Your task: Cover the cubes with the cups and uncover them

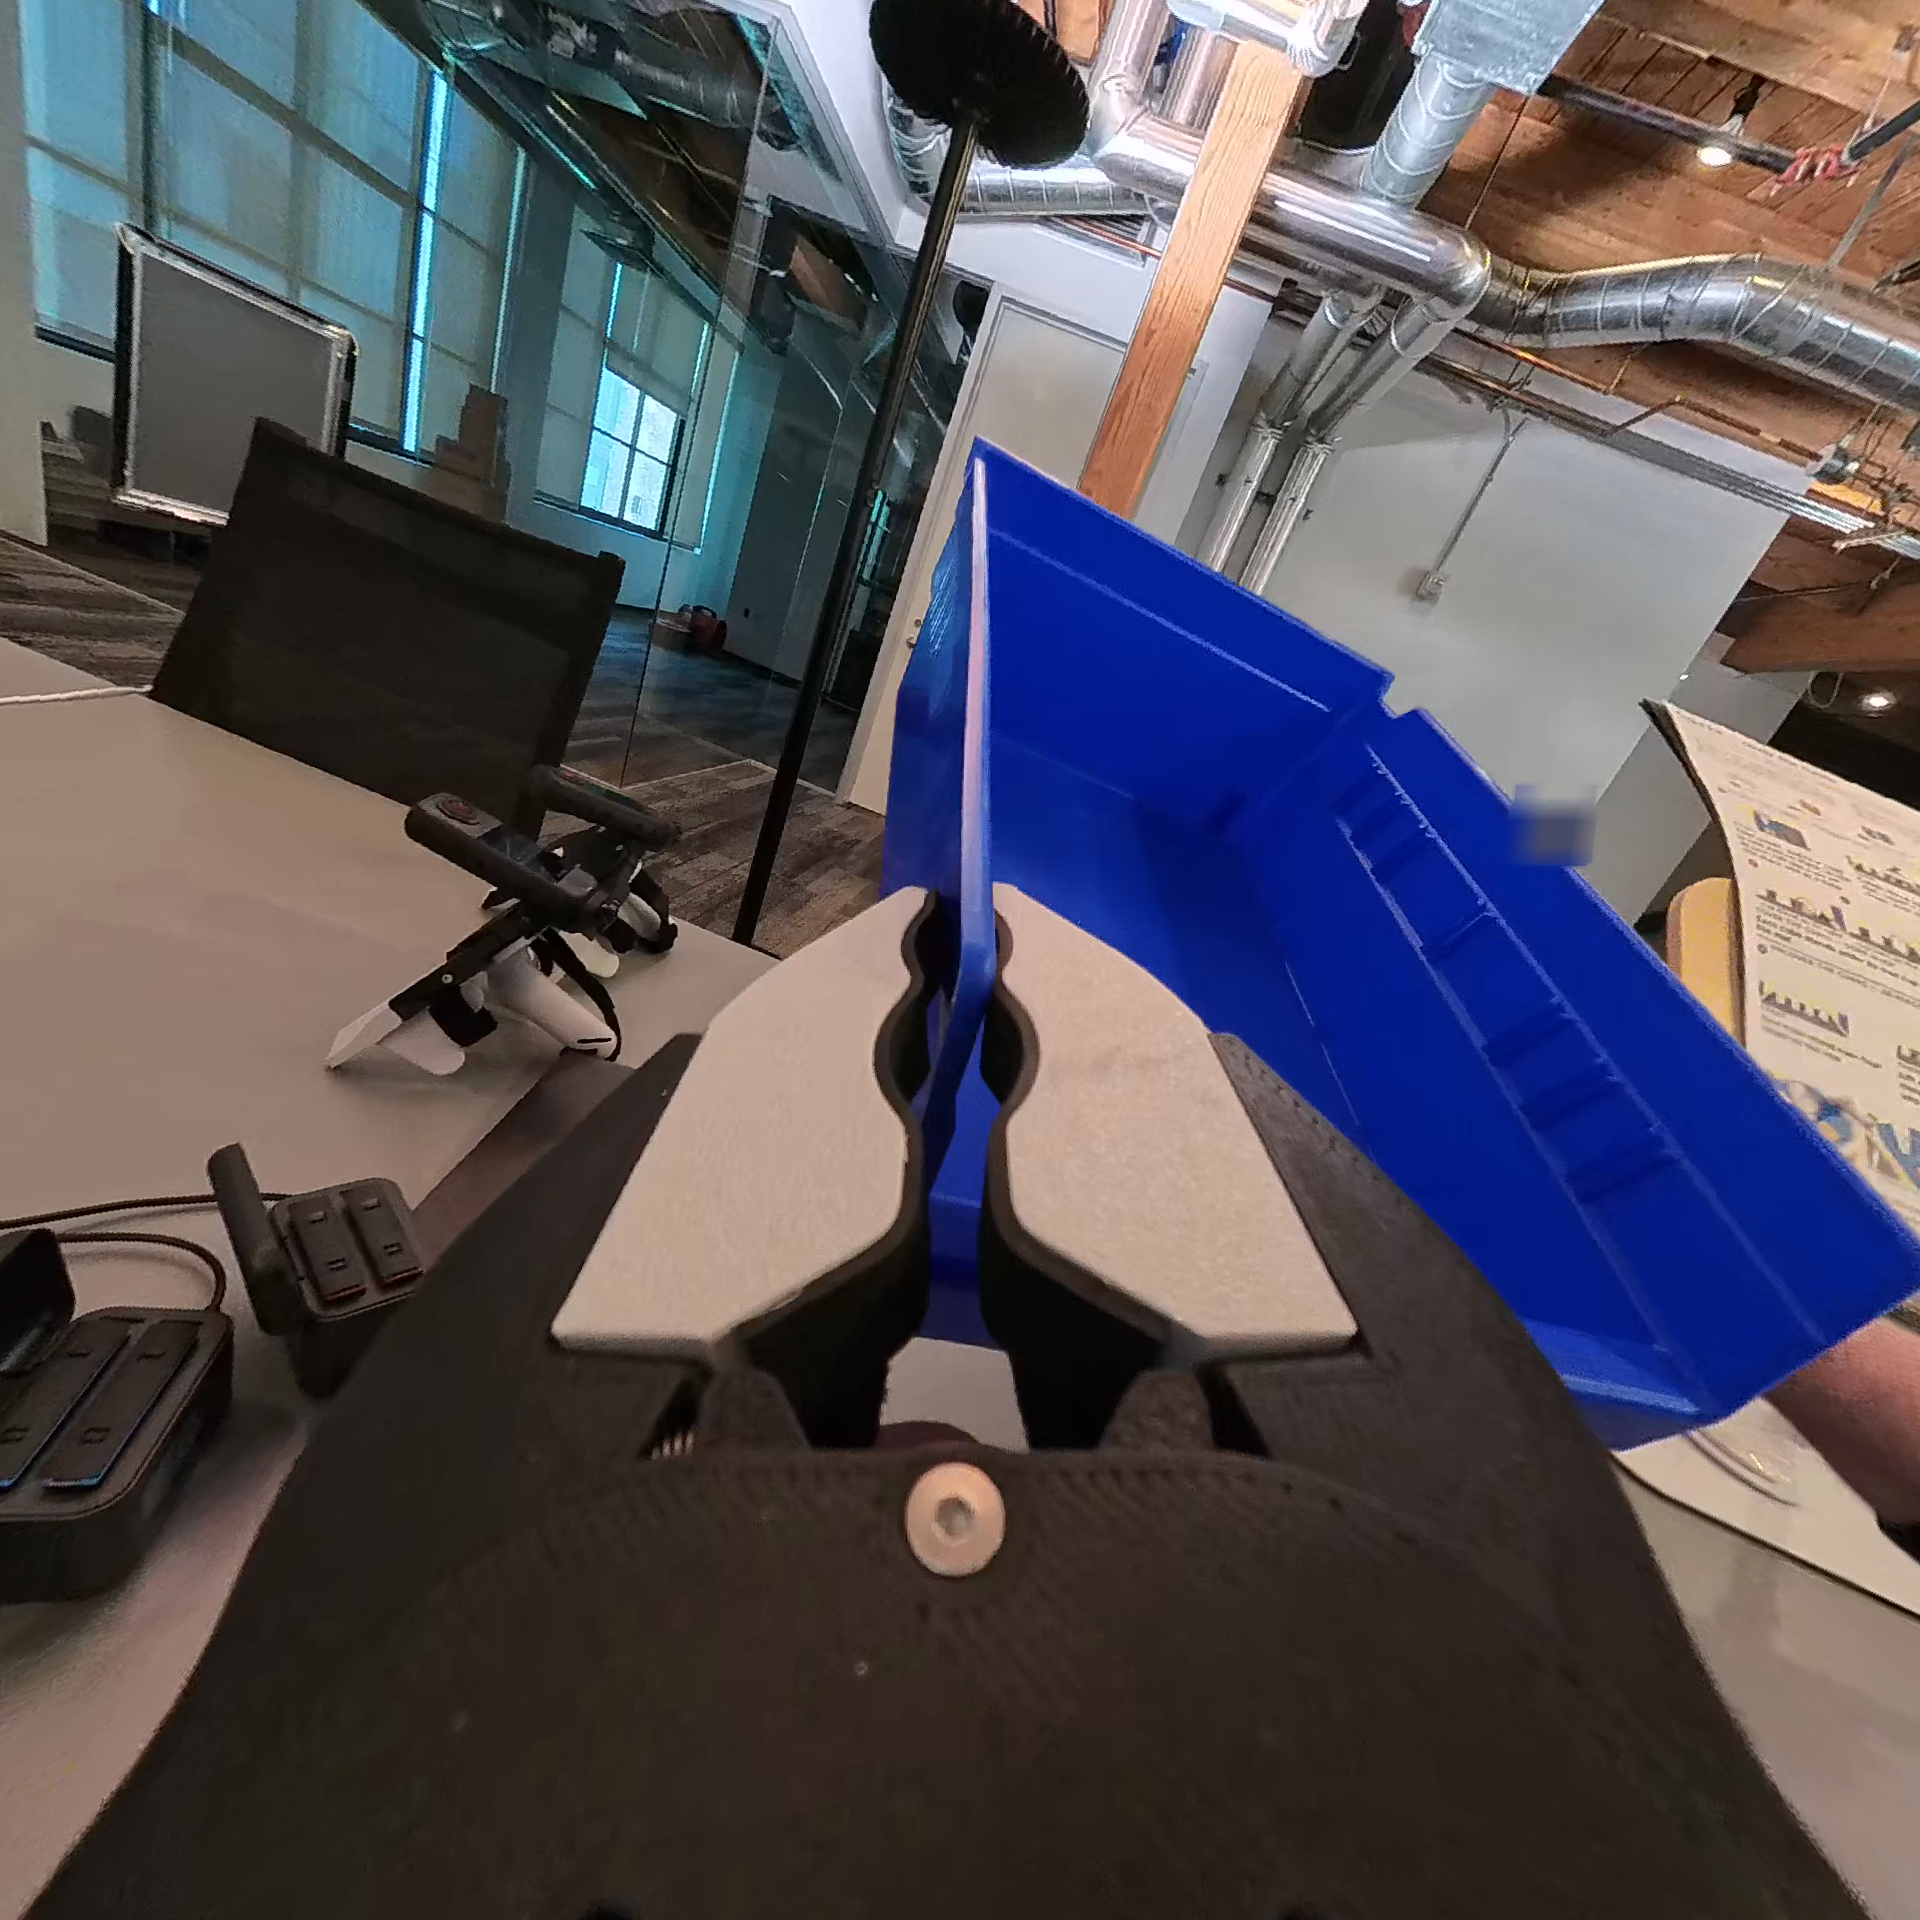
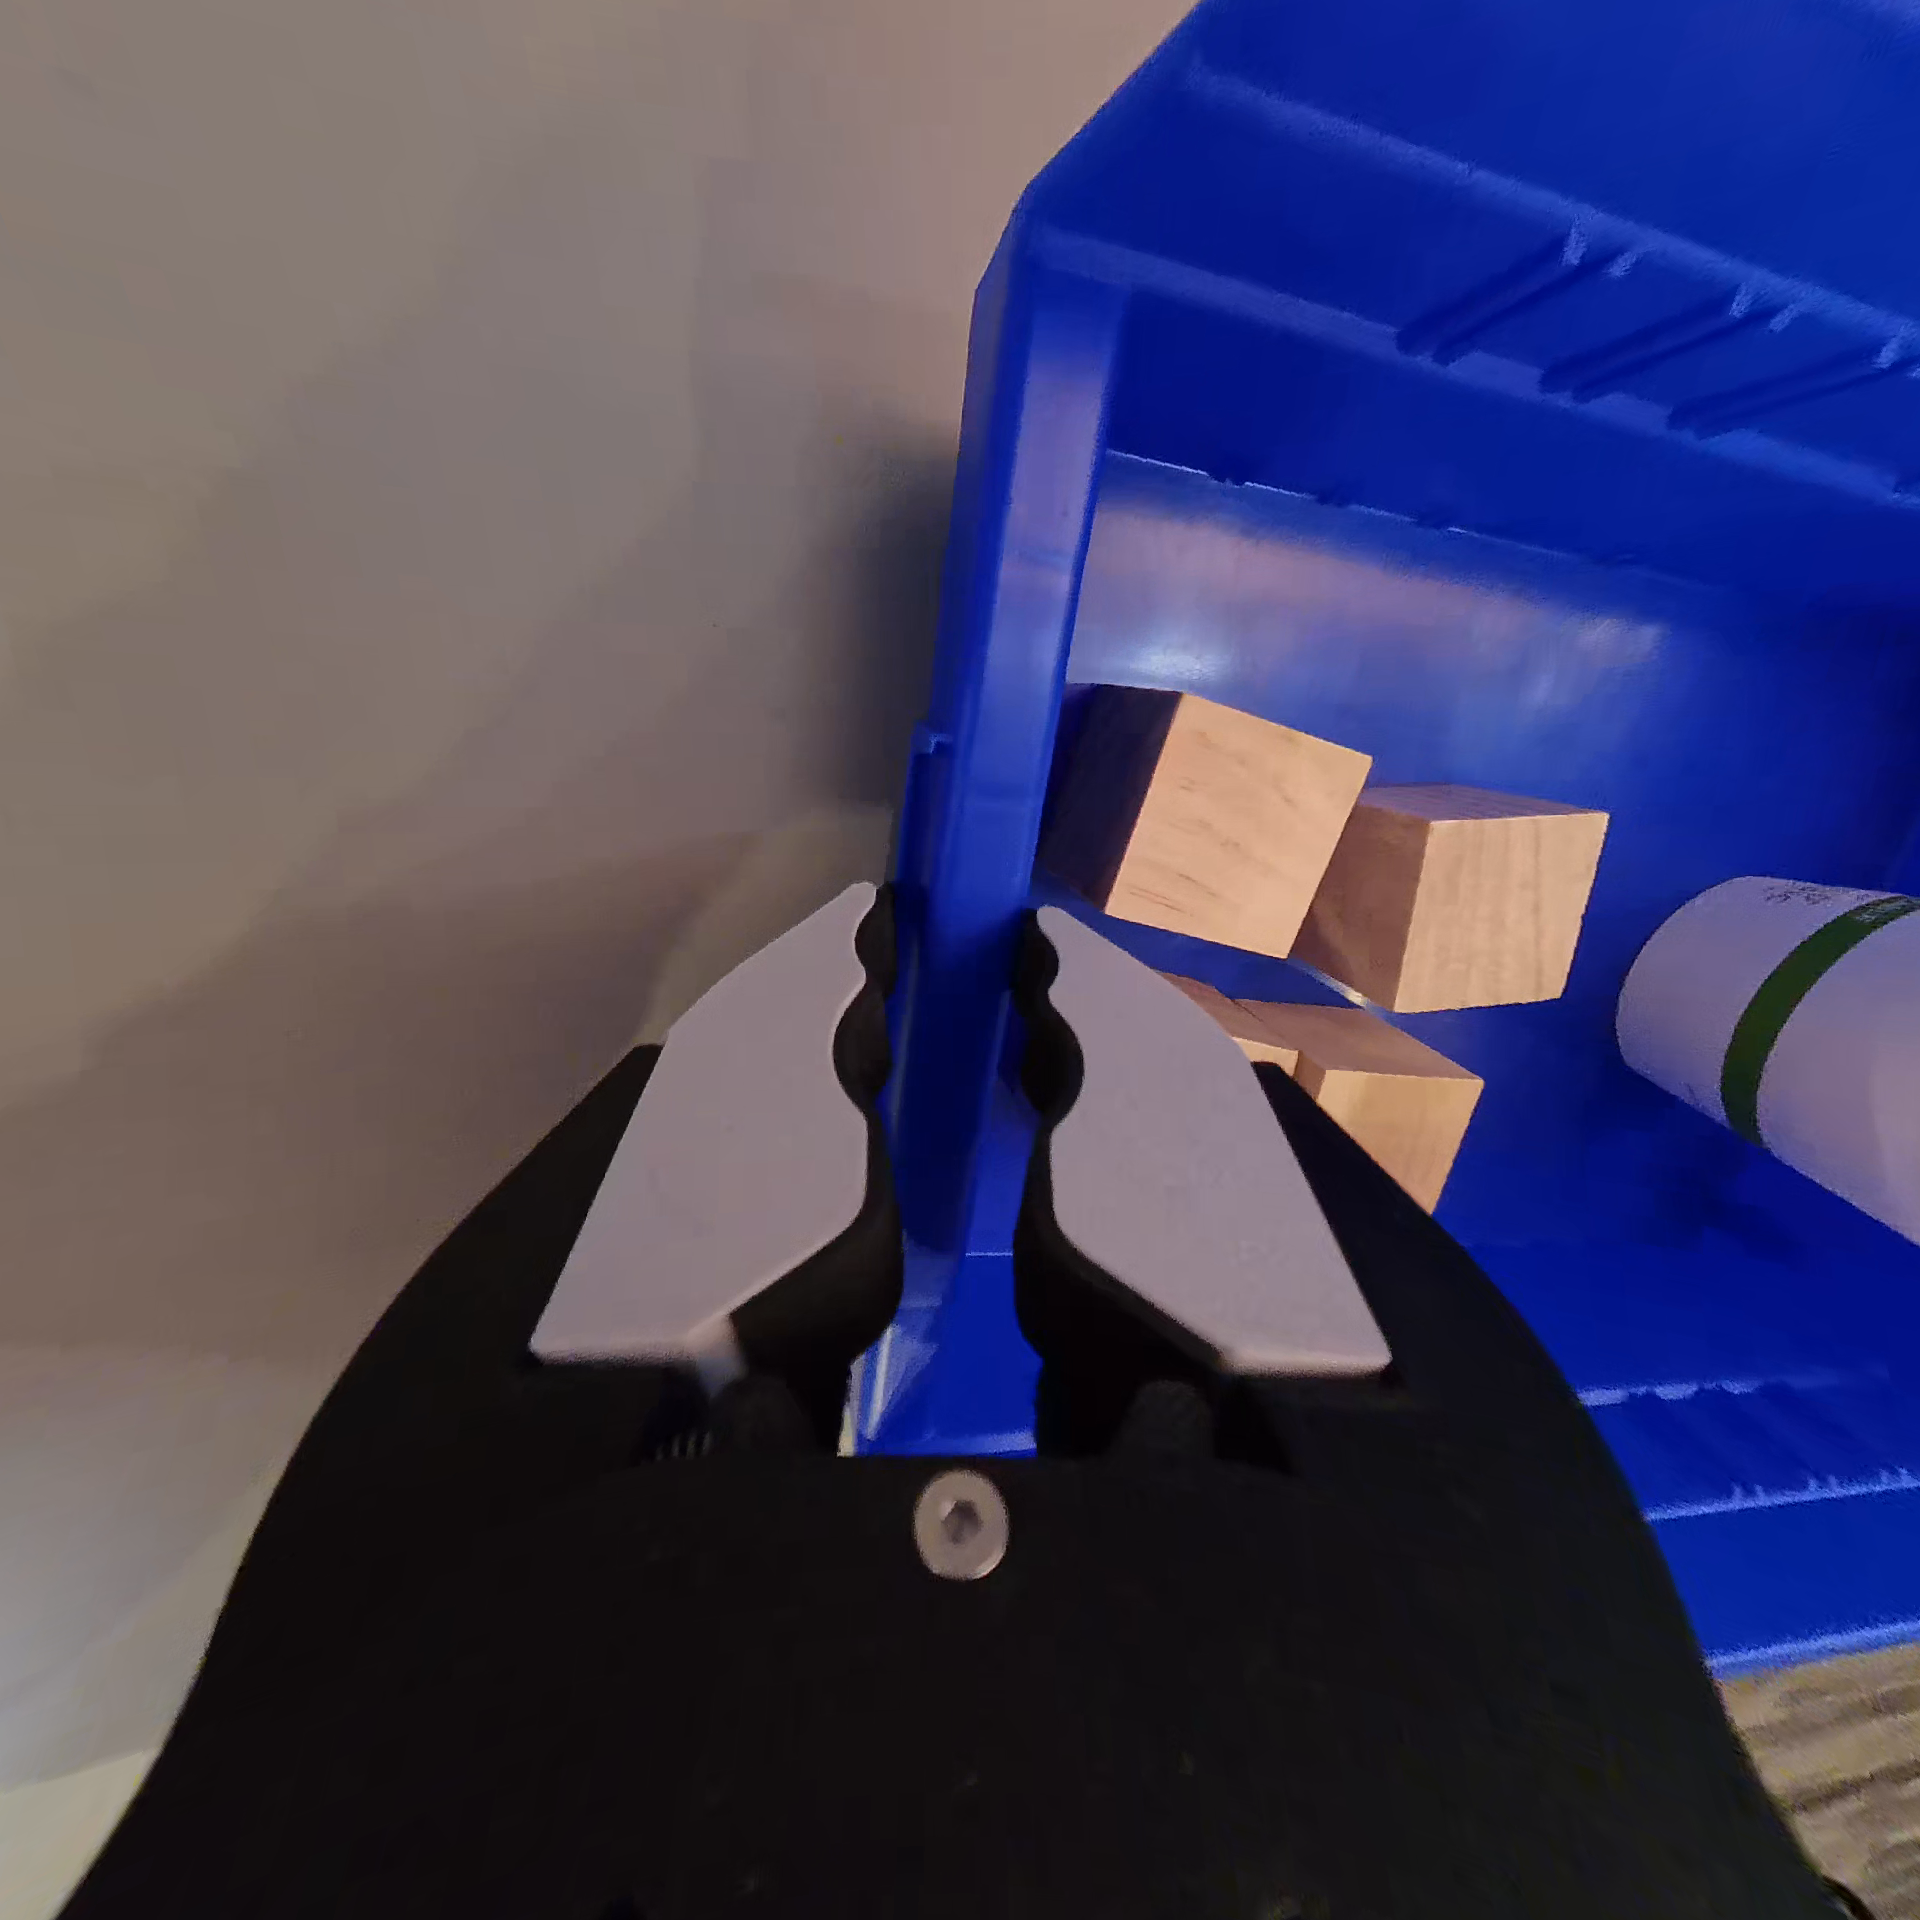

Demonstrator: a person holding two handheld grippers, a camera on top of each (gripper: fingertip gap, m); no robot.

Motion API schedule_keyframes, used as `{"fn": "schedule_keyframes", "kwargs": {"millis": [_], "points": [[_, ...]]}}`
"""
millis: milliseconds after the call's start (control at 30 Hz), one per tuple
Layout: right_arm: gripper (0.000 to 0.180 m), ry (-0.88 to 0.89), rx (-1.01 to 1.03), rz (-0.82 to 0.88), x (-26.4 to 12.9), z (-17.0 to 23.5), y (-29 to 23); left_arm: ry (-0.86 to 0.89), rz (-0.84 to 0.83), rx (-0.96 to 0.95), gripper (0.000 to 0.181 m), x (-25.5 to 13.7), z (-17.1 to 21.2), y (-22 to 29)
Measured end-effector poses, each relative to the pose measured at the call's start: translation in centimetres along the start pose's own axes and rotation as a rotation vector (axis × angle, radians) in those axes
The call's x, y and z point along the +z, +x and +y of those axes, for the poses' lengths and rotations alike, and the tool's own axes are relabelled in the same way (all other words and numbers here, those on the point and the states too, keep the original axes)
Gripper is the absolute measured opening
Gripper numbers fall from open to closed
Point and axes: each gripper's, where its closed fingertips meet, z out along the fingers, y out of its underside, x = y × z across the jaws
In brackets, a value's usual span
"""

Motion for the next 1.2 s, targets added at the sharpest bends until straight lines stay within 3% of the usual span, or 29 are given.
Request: {"fn": "schedule_keyframes", "kwargs": {"millis": [267, 333, 433, 533, 600, 767, 867, 1033, 1133, 1200], "points": [[0.026, 0.015, -0.044, 0.043, -0.1, 0.0, 0.3, -0.002, -0.012, 0.030, 0.004, -0.9, -0.3, 0.2], [0.054, 0.061, -0.066, 0.138, -1.1, -0.6, 0.6, 0.005, -0.014, 0.044, 0.004, -1.0, -0.6, 0.5], [0.068, 0.166, -0.074, 0.242, -4.3, -1.6, 0.8, 0.026, -0.014, 0.056, 0.004, -1.0, -1.0, 1.0], [0.060, 0.457, 0.010, 0.249, -9.7, -4.1, -0.5, 0.048, -0.008, 0.074, 0.004, -0.9, -1.5, 1.8], [0.057, 0.693, 0.143, 0.164, -13.3, -5.5, -1.8, 0.060, 0.005, 0.081, 0.004, -0.8, -1.9, 2.7], [0.074, 1.296, 0.395, -0.254, -23.8, -6.8, -5.6, 0.113, 0.094, 0.071, 0.004, -0.6, -3.5, 6.4], [0.094, 1.499, 0.497, -0.322, -29.5, -5.2, -5.7, 0.160, 0.156, 0.090, 0.004, -0.8, -4.9, 9.5], [0.111, 1.538, 0.566, -0.256, -34.3, -2.6, -6.3, 0.244, 0.203, 0.207, 0.004, -1.2, -6.7, 15.8], [0.108, 1.530, 0.571, -0.218, -35.7, -1.2, -6.8, 0.272, 0.214, 0.312, 0.004, -1.1, -6.7, 20.0], [0.096, 1.498, 0.604, -0.141, -35.8, 0.2, -6.4, 0.287, 0.233, 0.375, 0.004, -0.9, -6.2, 23.0]]}}
